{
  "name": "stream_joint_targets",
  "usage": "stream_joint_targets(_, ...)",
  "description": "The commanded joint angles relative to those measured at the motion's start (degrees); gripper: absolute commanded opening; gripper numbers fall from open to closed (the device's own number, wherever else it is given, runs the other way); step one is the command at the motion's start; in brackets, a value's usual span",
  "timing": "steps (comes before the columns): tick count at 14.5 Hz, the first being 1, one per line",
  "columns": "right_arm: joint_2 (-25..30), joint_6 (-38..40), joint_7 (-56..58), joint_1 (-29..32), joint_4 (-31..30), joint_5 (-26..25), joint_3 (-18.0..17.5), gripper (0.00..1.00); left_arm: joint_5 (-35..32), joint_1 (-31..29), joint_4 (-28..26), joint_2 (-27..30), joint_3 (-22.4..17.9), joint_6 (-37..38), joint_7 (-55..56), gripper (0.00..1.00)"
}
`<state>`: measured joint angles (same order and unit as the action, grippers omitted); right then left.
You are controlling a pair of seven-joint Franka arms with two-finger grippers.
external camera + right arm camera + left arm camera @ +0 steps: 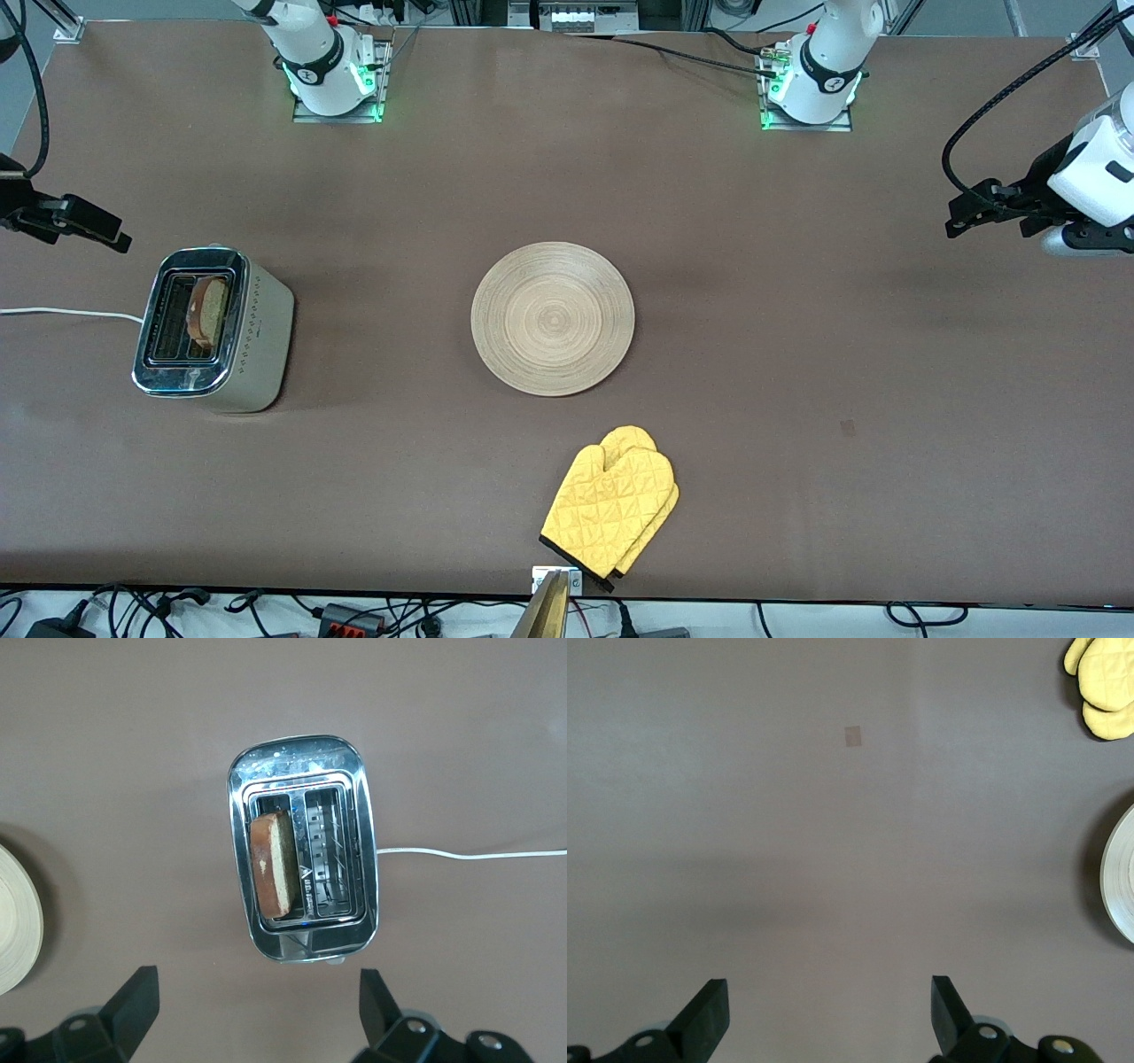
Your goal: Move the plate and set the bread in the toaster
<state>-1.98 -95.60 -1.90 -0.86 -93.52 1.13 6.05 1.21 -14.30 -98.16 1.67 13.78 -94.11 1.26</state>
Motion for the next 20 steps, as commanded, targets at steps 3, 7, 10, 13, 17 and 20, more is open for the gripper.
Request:
stream_joint_targets(3,0.66,-0.11,0.76,0.68,-1.23,0.18,-0.43,1.0,0.99,-0.38,0.25,-0.09,0.02,-0.2,-1.17,1.0)
stream_joint_targets(7,0.57,-0.64,0.84,0.94,-1.23,0.18,-0.34,1.0,0.99,-0.38,0.25,-0.09,0.02,-0.2,-1.17,1.0)
stream_joint_targets(10,0.66,-0.2,0.84,0.68,-1.23,0.18,-0.43,1.0,0.99,-0.38,0.25,-0.09,0.02,-0.2,-1.17,1.0)
stream_joint_targets(13,1.19,0.33,0.93,0.77,-1.14,0.1,-0.25,1.0,0.99,-0.38,0.25,-0.17,0.02,-0.2,-1.17,1.0)
stream_joint_targets(17,1.8,0.41,1.02,0.94,-1.14,0.1,-0.08,1.0,0.99,-0.38,0.25,-0.09,0.02,-0.2,-1.17,1.0)
stream_joint_targets(20,1.89,0.33,1.11,0.68,-1.14,-0.52,-0.34,1.0,0.99,-0.38,0.25,-0.09,0.02,-0.2,-1.17,1.0)
